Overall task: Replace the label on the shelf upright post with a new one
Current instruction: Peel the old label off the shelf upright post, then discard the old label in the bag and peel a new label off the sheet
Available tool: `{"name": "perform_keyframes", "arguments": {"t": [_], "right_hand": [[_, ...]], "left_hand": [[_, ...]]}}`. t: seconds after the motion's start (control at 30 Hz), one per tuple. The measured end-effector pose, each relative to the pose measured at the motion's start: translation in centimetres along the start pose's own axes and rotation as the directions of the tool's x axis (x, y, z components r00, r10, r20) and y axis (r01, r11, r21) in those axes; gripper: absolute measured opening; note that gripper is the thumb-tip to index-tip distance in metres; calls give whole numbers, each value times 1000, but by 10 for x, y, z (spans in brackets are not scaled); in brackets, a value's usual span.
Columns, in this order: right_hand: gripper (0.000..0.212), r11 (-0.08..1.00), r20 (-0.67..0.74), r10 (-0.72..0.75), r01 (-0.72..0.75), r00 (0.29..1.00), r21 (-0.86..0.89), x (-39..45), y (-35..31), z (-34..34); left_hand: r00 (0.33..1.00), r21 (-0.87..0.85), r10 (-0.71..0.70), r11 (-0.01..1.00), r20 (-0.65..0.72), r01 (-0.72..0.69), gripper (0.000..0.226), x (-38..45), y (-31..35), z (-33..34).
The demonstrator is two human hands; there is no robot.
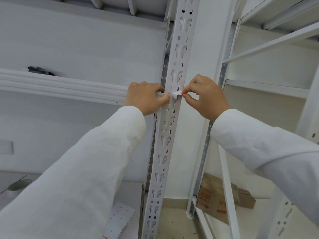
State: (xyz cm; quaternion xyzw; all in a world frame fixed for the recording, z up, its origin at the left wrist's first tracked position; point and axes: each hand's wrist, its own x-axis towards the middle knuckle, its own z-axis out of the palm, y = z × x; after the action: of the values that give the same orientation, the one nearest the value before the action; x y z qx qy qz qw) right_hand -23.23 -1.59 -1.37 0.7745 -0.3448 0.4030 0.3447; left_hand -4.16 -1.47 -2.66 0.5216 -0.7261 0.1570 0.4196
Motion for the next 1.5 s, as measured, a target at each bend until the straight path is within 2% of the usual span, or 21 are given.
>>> {"name": "perform_keyframes", "arguments": {"t": [0.17,0.3,0.37,0.5,0.6,0.67,0.73,0.8,0.87,0.97,1.03,1.1,1.2,1.3,1.4,1.5], "right_hand": [[6,998,26,-62,63,998,-23,-4,-2,0],[12,979,173,-190,201,966,-46,-12,-8,1],[15,975,212,-207,219,955,-34,-15,-12,3],[10,994,148,-90,80,985,69,-10,-12,1],[5,942,161,128,-171,979,289,-7,-19,-1],[7,835,306,214,-336,928,435,-5,-29,-5],[8,760,527,180,-458,831,462,-2,-39,-9],[8,760,698,109,-513,707,400,1,-50,-11],[9,802,776,61,-494,628,336,2,-65,-7],[13,845,813,18,-444,582,299,2,-98,16],[14,855,821,-16,-418,571,307,0,-125,42],[11,850,827,-59,-407,558,335,-6,-153,75],[3,824,848,-94,-437,522,360,-23,-189,136],[5,806,873,-124,-465,471,365,-44,-221,198],[16,793,897,-135,-496,421,353,-66,-251,251],[6,776,913,-116,-538,390,329,-86,-275,291]], "left_hand": [[1000,-1,-7,1000,-8,7,38,0,-1,1],[1000,5,1,1000,-28,0,38,2,-1,3],[999,20,11,1000,-38,-10,39,2,-2,5],[999,24,16,1000,-36,-15,39,4,-4,6],[997,24,60,998,-49,-59,39,1,-6,6],[993,-32,94,995,-67,-96,46,-3,-10,5],[988,-165,117,977,-106,-133,50,-12,-16,2],[974,-281,133,942,-185,-182,44,-32,-25,3],[968,-307,128,932,-217,-192,38,-67,-43,8],[992,-158,74,983,-107,-90,38,-124,-101,25],[997,-65,-78,995,0,77,45,-154,-144,30],[959,-41,-283,958,34,284,37,-176,-181,31],[854,-57,-517,852,62,520,23,-206,-226,28],[783,55,-598,799,170,598,22,-231,-259,34],[763,137,-617,787,192,601,23,-245,-279,40],[744,188,-636,772,206,607,25,-253,-288,44]]}}
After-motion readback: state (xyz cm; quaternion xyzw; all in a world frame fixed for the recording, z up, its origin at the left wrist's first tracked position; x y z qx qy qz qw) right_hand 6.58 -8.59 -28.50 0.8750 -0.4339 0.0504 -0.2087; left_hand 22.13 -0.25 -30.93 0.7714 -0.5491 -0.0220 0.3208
